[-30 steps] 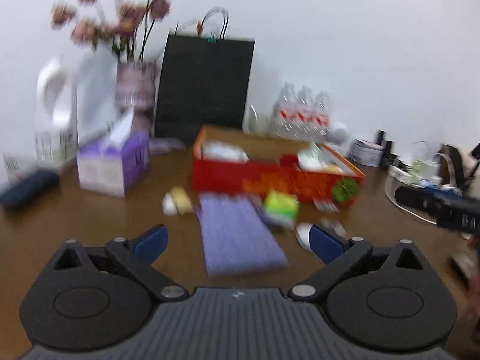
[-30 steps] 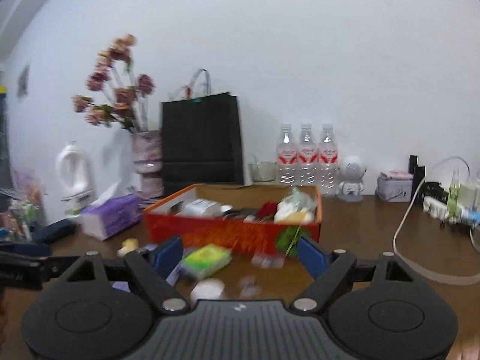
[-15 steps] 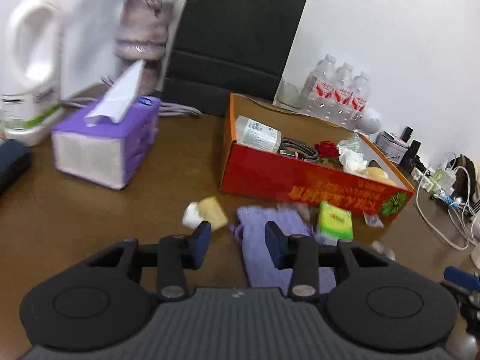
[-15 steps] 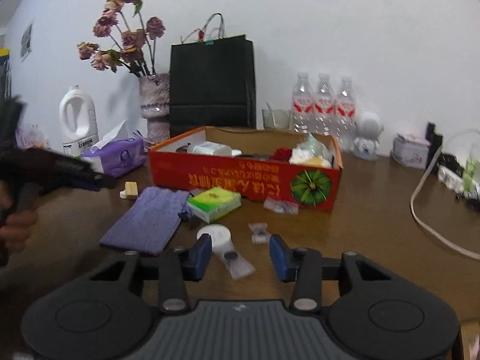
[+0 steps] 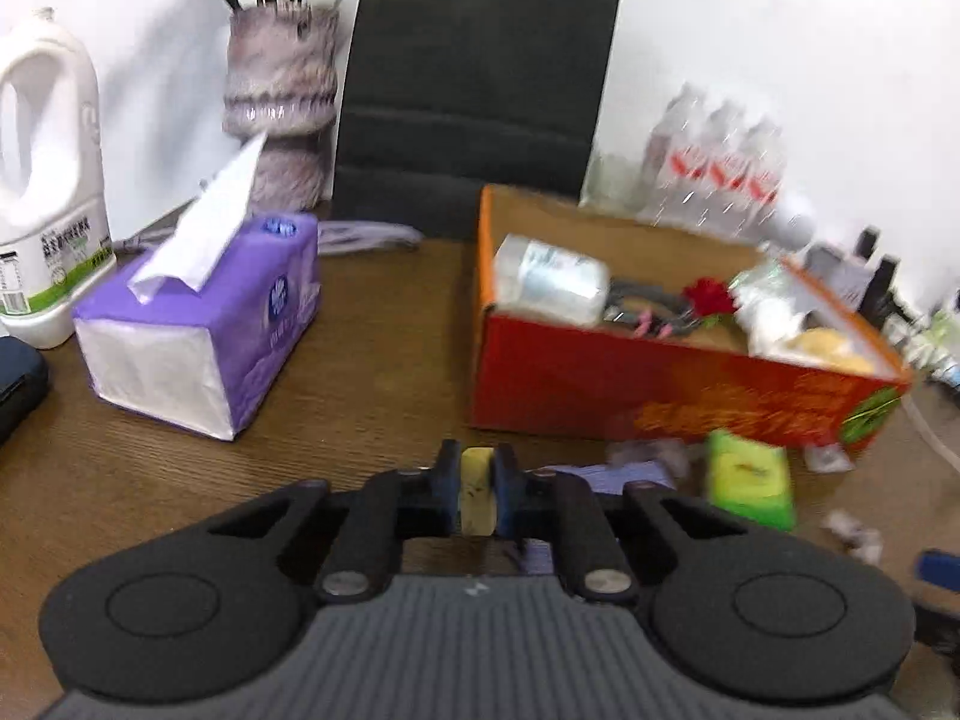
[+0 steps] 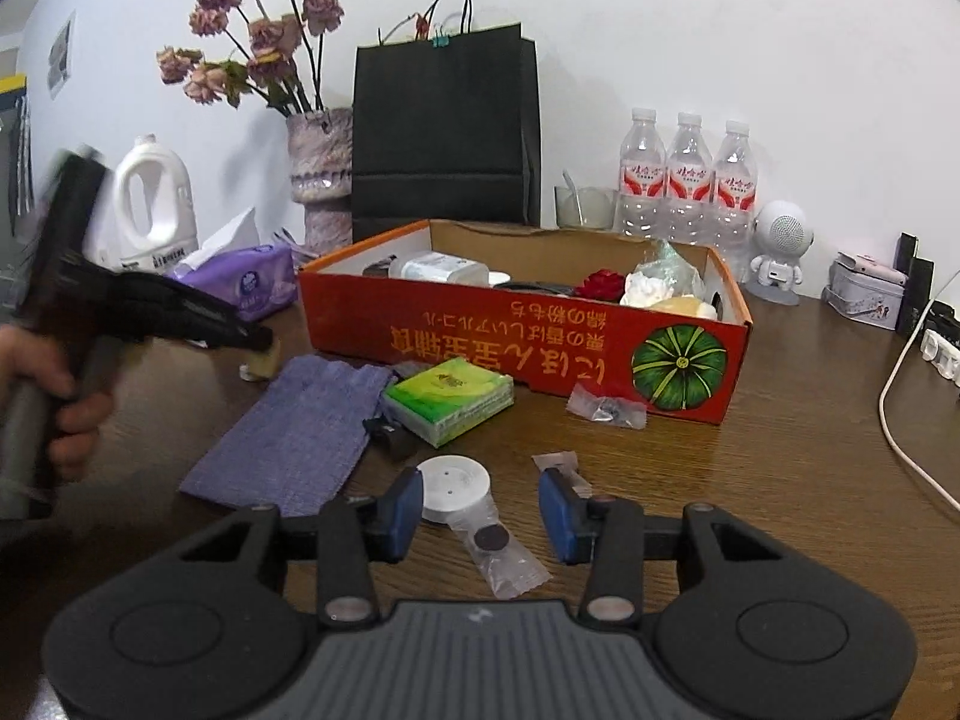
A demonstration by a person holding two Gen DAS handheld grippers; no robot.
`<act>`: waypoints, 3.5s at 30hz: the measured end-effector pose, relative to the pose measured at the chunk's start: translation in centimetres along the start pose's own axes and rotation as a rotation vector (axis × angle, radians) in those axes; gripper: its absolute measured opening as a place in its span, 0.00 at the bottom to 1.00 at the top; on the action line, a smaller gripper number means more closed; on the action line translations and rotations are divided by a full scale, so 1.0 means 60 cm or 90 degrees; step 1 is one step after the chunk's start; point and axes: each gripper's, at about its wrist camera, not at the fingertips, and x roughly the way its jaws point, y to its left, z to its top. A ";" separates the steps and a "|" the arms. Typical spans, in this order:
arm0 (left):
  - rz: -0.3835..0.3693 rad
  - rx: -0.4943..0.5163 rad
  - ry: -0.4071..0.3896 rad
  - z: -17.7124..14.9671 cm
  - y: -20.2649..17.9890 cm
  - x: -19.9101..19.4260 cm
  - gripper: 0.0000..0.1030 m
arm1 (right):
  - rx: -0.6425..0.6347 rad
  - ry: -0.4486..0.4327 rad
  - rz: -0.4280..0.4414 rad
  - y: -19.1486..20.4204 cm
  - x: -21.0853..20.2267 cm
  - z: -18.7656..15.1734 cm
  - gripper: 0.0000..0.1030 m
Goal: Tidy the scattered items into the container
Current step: 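Grasp the small beige box with the left tool while the right tool grasps a clear packet, then carry the beige box and clear packet into the cardboard box and open both tools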
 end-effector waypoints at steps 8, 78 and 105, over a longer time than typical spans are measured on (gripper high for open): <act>-0.205 -0.038 0.051 -0.051 -0.013 -0.138 0.11 | -0.046 0.070 -0.013 0.003 0.017 -0.016 0.34; -0.152 0.082 0.104 0.214 -0.244 0.157 0.31 | 0.116 0.127 0.057 -0.203 0.165 0.310 0.13; -0.075 0.078 0.083 0.165 -0.122 0.155 0.61 | 0.131 0.149 0.004 -0.201 0.281 0.272 0.59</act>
